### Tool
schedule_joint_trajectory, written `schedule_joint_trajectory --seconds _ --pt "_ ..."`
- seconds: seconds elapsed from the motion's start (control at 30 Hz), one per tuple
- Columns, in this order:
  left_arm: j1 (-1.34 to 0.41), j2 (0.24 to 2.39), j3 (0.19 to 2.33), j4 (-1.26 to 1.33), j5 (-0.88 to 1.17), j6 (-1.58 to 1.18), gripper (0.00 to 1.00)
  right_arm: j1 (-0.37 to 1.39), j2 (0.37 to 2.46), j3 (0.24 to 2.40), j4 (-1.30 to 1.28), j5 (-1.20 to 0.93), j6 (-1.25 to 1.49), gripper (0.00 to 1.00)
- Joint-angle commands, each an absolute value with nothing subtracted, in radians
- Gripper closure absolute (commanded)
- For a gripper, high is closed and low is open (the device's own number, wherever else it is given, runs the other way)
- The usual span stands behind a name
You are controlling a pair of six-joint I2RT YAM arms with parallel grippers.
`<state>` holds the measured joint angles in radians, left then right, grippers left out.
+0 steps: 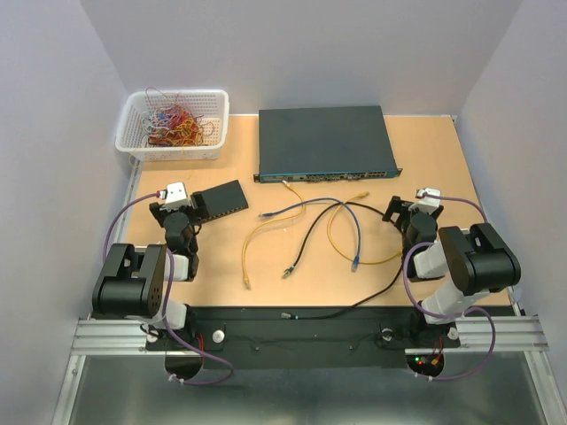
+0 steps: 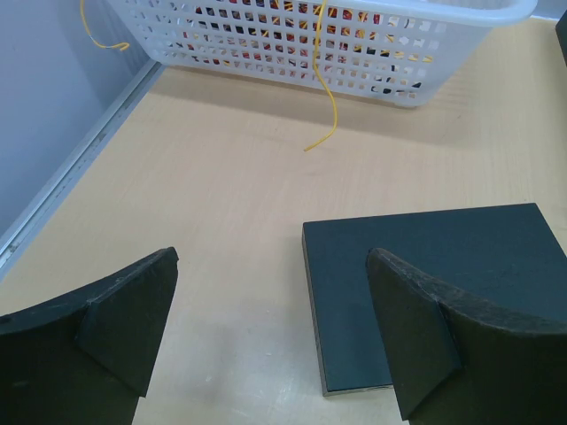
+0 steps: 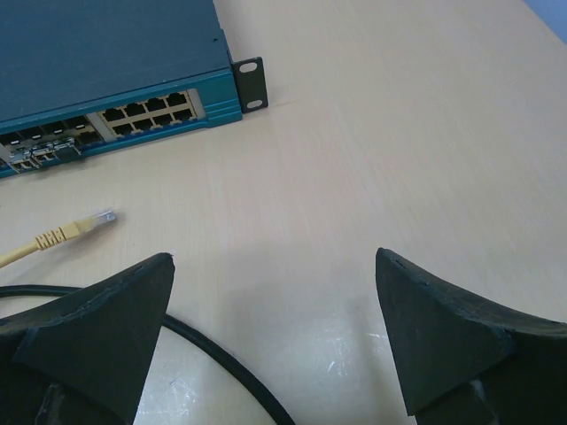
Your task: Insert the plug into the switch port
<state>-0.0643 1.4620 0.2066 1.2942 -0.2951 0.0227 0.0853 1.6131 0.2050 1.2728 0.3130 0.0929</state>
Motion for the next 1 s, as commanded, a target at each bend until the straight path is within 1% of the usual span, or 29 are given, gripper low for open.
schedule_joint_trajectory --seconds 0.0,0.83,0.97 --pt "-0.066 1.457 0.229 1.574 -0.296 0.035 0.01 0.081 1.615 0.206 1.385 0.313 0.084 0.00" --pt "-0.067 1.459 0.229 1.574 -0.296 0.037 0.01 0.081 1.617 0.207 1.385 0.311 0.086 0.00" --pt "-0.067 1.457 0.229 1.574 -0.298 0.037 0.01 0.083 1.592 0.204 1.382 0.351 0.092 0.00"
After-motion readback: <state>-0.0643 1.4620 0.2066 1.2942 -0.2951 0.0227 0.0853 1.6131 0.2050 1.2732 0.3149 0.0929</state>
